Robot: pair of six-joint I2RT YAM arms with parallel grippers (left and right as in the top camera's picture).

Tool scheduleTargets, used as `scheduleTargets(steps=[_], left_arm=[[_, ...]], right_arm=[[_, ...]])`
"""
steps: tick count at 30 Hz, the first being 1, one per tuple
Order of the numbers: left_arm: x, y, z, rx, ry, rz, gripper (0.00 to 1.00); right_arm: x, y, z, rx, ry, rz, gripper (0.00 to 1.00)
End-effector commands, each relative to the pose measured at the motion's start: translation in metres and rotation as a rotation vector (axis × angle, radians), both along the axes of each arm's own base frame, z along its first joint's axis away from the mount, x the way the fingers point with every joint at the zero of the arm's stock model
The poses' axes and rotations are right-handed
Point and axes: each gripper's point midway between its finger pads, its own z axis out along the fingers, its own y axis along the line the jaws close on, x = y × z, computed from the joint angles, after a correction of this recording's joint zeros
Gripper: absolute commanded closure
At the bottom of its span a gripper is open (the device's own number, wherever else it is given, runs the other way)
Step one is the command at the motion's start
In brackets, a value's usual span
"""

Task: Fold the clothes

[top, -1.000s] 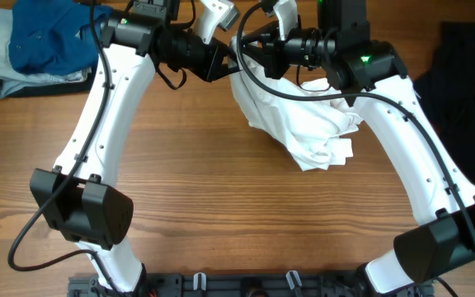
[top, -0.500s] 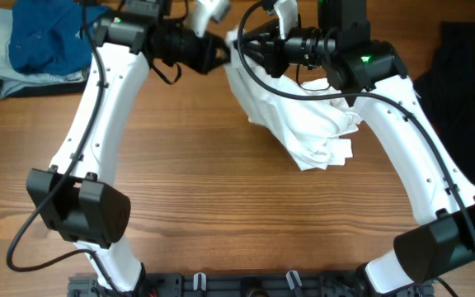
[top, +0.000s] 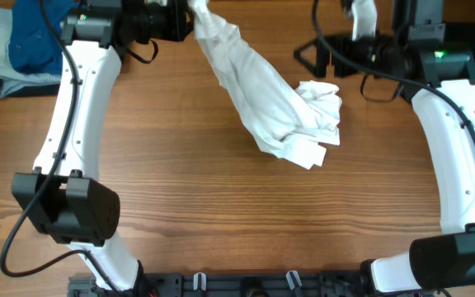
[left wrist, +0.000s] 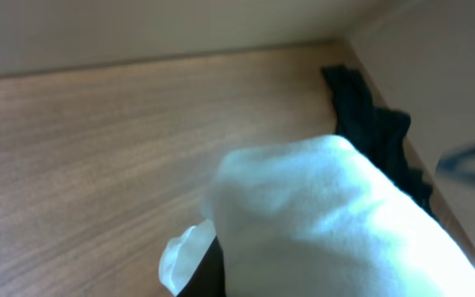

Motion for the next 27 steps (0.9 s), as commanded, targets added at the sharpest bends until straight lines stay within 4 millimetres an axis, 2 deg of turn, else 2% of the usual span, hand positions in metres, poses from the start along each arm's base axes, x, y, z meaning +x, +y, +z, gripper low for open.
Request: scheduleTargets(steps=[1, 2, 4, 7, 11, 15, 21, 24, 27], left_arm=[[-0.002, 0.012, 0.028, -0.033, -0.02, 0.086, 0.96], [-0.002, 0.013, 0.027, -0.033, -0.015, 0.091, 0.96], [-0.003, 0.013, 0.025, -0.03, 0.0, 0.092, 0.96], [-0.005, 0.013, 0.023, -0.029, 0.01, 0.093, 0.96], [-0.005, 0.013, 0.023, -0.031, 0.013, 0.095, 0.96], [-0.005, 0.013, 0.023, -0.031, 0.013, 0.095, 0.96], [-0.005, 0.013, 0.023, -0.031, 0.013, 0.095, 0.96], [-0.005, 0.013, 0.023, -0.03, 0.013, 0.094, 0.96], [-0.005, 0.013, 0.023, -0.031, 0.013, 0.094, 0.96]], right_arm=[[-0.015, -0.015, -0.062, -0.127, 0.167, -0.048, 0.01], [-0.022, -0.014, -0.074, -0.127, 0.21, -0.051, 0.01], [-0.048, -0.003, -0.112, -0.127, 0.318, -0.003, 0.03], [-0.081, 0.019, -0.148, -0.118, 0.403, 0.096, 0.08], [-0.1, 0.042, -0.165, -0.161, 0.415, 0.167, 0.11], [-0.096, 0.042, -0.175, -0.27, 0.391, 0.112, 0.11], [-0.077, 0.062, -0.193, -0.273, 0.251, 0.124, 0.13], [-0.08, 0.069, -0.211, -0.273, 0.244, 0.167, 0.22], [-0.08, 0.072, -0.22, -0.269, 0.253, 0.186, 0.34]])
